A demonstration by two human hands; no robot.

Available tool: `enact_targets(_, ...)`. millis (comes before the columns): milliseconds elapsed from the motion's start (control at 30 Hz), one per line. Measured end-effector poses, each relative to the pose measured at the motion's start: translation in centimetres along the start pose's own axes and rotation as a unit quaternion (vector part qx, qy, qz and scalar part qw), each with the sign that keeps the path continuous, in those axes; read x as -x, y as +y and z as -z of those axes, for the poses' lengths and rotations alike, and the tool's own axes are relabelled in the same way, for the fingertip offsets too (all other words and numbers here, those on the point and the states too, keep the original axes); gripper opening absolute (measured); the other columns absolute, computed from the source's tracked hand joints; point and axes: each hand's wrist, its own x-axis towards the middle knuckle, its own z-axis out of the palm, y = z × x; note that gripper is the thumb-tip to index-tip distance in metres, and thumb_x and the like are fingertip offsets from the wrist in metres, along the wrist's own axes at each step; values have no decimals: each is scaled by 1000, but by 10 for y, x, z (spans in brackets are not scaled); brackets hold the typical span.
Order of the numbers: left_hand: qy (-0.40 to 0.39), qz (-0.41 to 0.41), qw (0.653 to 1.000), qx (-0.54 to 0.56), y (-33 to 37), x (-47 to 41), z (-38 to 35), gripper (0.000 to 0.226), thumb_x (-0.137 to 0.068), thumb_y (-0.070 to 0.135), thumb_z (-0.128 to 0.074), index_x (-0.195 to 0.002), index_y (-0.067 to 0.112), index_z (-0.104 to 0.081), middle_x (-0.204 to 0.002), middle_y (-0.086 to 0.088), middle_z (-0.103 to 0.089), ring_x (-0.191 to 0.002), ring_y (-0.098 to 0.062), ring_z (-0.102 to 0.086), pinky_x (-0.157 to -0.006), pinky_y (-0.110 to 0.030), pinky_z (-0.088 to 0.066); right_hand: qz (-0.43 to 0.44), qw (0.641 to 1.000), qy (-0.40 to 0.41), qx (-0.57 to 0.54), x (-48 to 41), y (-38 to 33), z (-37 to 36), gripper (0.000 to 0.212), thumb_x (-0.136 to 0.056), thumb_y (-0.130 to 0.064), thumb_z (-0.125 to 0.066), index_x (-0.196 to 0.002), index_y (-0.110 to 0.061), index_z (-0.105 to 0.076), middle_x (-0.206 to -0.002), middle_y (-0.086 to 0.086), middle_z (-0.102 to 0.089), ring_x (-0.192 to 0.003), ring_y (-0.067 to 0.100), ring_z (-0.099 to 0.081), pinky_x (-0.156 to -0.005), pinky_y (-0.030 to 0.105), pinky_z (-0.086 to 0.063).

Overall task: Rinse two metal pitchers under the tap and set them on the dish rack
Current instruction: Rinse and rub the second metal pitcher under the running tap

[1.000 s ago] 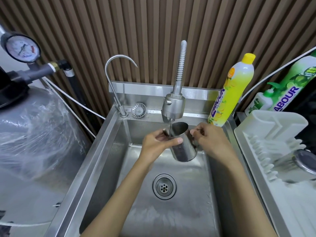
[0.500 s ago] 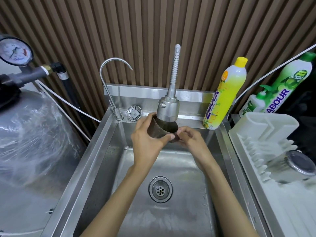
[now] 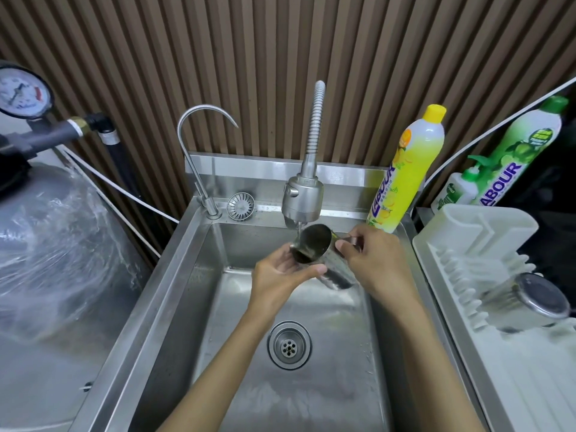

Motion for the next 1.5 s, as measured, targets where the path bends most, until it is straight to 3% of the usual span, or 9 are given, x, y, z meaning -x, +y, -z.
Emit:
enact_targets(333,112,-171,976,-69,24,-10,1,83,-56,-5,-83,-125,27,-50,-113,17,-62,-106,11,-57,-94,-10,-41,-7,894,-69,-443,-20,15,-37,14,-88,-7,-59,-77,-16,-57,-98,-6,-65,-84,-2,-62,-79,14,-46)
enact_targets(500,172,-227,931,-230,36,3,5,77,-50,12,-89,-122,17,-60,-112,6,-64,-94,13,-54,-84,6,-33,-50,800,-143,-581,-13,19,-64,12,-89,-8,-56,-78,-12,-58,-83,5,-64,-89,21,-59,-96,38,-45)
enact_targets(667,181,-158,935,-262,44,8,9,76,-48,33,-90,-118,18,-62,-101,12,-63,-86,4,-55,-74,10,-31,-58,835,-154,-525,-2,23,-59,13,-91,-12,-53,-83,-10,-63,-72,2,-72,-71,17,-71,-76,30,-58)
enact_targets(800,136,-79,966,-205,40,1,16,77,-41,44,-90,-107,11,-68,-98,0,-72,-81,-3,-65,-80,-14,-50,-62,900,-116,-415,-5,26,-43,13,-88,-20,-61,-82,-9,-65,-78,7,-72,-68,17,-72,-62,28,-58)
enact_targets(933,51,-5,994,-92,24,-3,18,43,-59,11,-85,-99,8,-69,-85,5,-72,-68,8,-65,-66,-3,-48,-11,983,-32,-183,-6,18,-19,21,-79,-36,-67,-69,-19,-61,-68,0,-66,-73,25,-66,-74,42,-54)
enact_targets(1067,-50,24,998,-5,10,-6,13,38,-70,4,-74,-106,11,-67,-94,6,-74,-91,-5,-67,-76,-8,-49,72,997,30,-14,2,1,1,15,-87,-28,-61,-80,-14,-60,-67,-5,-56,-70,20,-51,-62,30,-29)
enact_targets(1200,-57,-13,997,57,11,-10,8,54,-66,7,-73,-117,16,-59,-112,3,-69,-107,-7,-62,-89,-15,-49,68,992,42,-95,0,5,-5,10,-88,-20,-60,-92,-11,-65,-92,1,-69,-82,19,-63,-70,30,-47)
enact_targets(1300,-1,-66,997,32,19,-11,6,74,-68,-6,-73,-129,23,-43,-122,11,-58,-109,2,-58,-95,-12,-45,16,954,-4,-301,-8,11,-16,8,-88,-10,-59,-81,-14,-58,-102,-9,-67,-86,6,-65,-78,13,-49)
enact_targets(1500,103,-223,950,-194,32,-5,11,82,-57,21,-86,-131,21,-50,-123,14,-53,-108,17,-47,-93,0,-31,-33,788,-123,-602,-18,19,-58,11,-88,-8,-56,-77,-9,-55,-106,8,-64,-107,23,-57,-100,35,-43)
